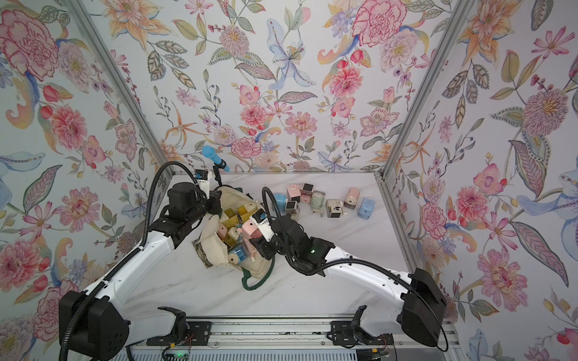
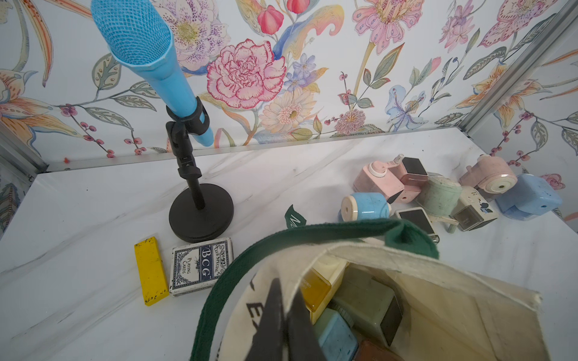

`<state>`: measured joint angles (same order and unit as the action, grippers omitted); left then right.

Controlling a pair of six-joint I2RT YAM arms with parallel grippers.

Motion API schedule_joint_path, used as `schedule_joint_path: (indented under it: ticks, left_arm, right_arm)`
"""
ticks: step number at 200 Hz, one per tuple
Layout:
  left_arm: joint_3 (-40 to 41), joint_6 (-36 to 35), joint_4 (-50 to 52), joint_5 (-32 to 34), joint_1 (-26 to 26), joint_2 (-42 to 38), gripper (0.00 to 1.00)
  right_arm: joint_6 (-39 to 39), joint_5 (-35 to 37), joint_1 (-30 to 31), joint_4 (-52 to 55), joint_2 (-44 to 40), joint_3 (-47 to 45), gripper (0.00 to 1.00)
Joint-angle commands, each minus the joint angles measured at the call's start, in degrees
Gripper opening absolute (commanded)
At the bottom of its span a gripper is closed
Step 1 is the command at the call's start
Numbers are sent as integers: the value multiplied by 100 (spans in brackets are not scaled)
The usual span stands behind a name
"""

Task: Take out the pencil sharpeners from the tote bags
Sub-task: Place the pencil sharpener at the center of the board.

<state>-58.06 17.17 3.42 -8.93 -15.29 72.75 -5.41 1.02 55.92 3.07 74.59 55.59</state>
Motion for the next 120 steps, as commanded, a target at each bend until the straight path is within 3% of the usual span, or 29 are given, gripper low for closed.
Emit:
schedule_joint_path:
  ticks: [1, 73, 120]
  left_arm:
    - [-284, -29, -793, 39, 26, -103, 0]
    - [-249, -38, -808, 58, 22, -219, 0]
    - [-248, -42, -808, 67, 5, -206, 0]
  right_arm:
    - [-280, 170, -272, -641, -438, -320, 40]
    - [-1077, 1087, -1355, -1048, -852, -1084, 38]
    - [-1464, 633, -1831, -1600, -1084, -1546, 37]
